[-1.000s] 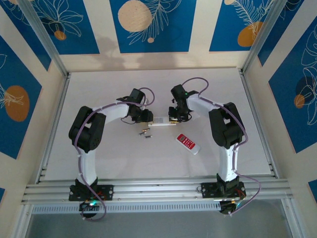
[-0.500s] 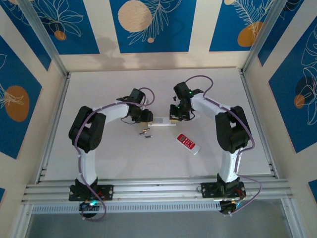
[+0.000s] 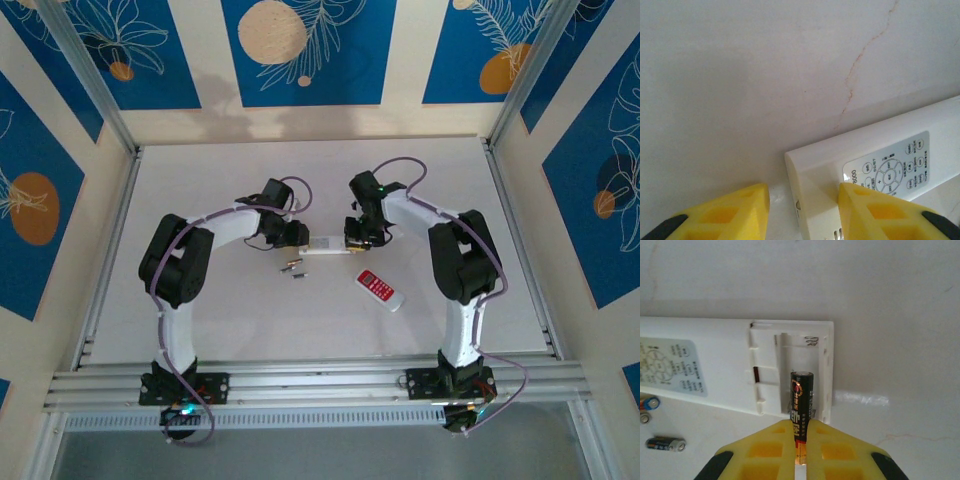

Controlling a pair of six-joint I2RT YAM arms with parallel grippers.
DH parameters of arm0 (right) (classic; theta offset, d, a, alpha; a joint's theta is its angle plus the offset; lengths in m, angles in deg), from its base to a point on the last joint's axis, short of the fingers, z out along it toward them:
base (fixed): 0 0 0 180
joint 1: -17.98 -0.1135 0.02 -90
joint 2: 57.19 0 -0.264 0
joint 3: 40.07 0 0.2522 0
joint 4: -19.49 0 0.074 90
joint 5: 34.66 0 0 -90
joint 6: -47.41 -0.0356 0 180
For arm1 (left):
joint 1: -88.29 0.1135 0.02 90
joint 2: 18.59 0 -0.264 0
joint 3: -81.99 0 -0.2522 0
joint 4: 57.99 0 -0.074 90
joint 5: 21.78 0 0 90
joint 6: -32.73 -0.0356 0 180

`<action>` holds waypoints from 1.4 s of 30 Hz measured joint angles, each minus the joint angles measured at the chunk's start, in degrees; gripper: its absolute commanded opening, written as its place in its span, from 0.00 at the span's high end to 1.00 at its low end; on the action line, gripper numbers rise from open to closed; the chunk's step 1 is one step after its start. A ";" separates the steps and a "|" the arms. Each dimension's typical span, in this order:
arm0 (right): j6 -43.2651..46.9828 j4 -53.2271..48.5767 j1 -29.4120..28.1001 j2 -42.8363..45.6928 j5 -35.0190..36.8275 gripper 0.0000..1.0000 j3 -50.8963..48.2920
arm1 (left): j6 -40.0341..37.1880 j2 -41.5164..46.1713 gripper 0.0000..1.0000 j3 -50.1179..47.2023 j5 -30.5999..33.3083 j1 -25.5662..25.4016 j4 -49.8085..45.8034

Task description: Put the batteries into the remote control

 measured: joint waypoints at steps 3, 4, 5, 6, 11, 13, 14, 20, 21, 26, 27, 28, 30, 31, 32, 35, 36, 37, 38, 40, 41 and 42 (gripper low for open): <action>-0.02 0.15 0.00 -0.83 0.20 0.83 0.00 | 0.00 0.00 0.58 0.00 -0.02 0.00 -0.02; 0.13 0.17 0.00 -0.85 0.20 0.83 0.00 | -0.02 0.00 0.58 0.00 0.00 -0.02 -0.02; 0.15 0.20 0.00 -0.85 0.22 0.81 0.00 | -0.02 0.00 0.58 0.00 0.00 -0.02 -0.02; 0.15 0.22 0.00 -0.85 0.33 0.80 0.00 | -0.02 0.00 0.58 0.00 0.00 -0.02 -0.02; 0.20 0.28 0.00 -0.85 0.61 0.78 0.00 | -0.02 0.00 0.58 0.00 -0.02 -0.02 0.00; 0.20 0.28 0.00 -0.83 0.70 0.77 0.00 | 0.00 0.00 0.58 0.00 -0.02 -0.02 0.00; 0.20 0.24 0.00 -0.81 0.83 0.76 0.00 | 0.00 0.00 0.59 0.00 -0.02 -0.02 0.00; 0.22 -0.31 -0.07 -0.76 1.42 0.72 0.00 | 0.00 0.00 0.59 0.00 -0.02 -0.02 0.00; 0.22 -0.46 -0.17 -0.70 1.53 0.73 0.00 | 0.00 0.00 0.59 0.00 -0.02 -0.02 0.00; 0.20 -0.94 -0.55 0.11 1.95 0.78 0.00 | 0.00 0.00 0.59 0.00 -0.02 -0.07 0.00; 0.20 -0.98 -0.55 0.20 1.97 0.79 0.00 | 0.00 0.00 0.59 0.00 -0.02 -0.07 0.00; 0.17 -0.96 -0.57 0.26 2.10 0.80 0.00 | 0.00 0.00 0.59 0.00 -0.02 -0.07 0.00; 0.20 -0.96 -0.61 0.26 2.12 0.80 0.00 | 0.00 0.00 0.59 0.00 0.00 -0.07 0.00; 0.20 -0.96 -0.61 0.26 2.12 0.81 0.00 | 0.00 0.00 0.59 0.00 -0.02 -0.07 0.00; 0.20 -0.96 -0.61 0.26 2.12 0.81 0.00 | 0.00 0.00 0.59 0.00 -0.02 -0.07 0.00; 0.20 -0.96 -0.66 0.26 2.14 0.80 0.00 | 0.00 0.00 0.58 0.00 0.00 -0.07 0.00; 0.20 -0.96 -0.66 0.26 2.14 0.80 0.00 | 0.00 0.00 0.59 0.00 0.00 -0.07 0.00; 0.20 -0.96 -0.68 0.26 2.14 0.80 0.00 | 0.00 0.00 0.59 0.00 -0.02 -0.07 0.00; 0.20 -0.96 -0.79 0.24 2.12 0.80 0.00 | 0.00 0.00 0.59 0.00 -0.02 -0.07 0.00; 0.20 -0.96 -0.83 0.24 2.12 0.80 0.00 | 0.00 0.02 0.59 0.00 0.00 -0.07 0.00; 0.20 -0.96 -0.87 0.20 2.12 0.79 0.00 | 0.00 0.00 0.59 0.00 0.00 -0.07 0.00; 0.22 -0.96 -0.87 0.17 2.12 0.78 0.00 | 0.00 0.00 0.59 0.00 -0.02 -0.07 0.00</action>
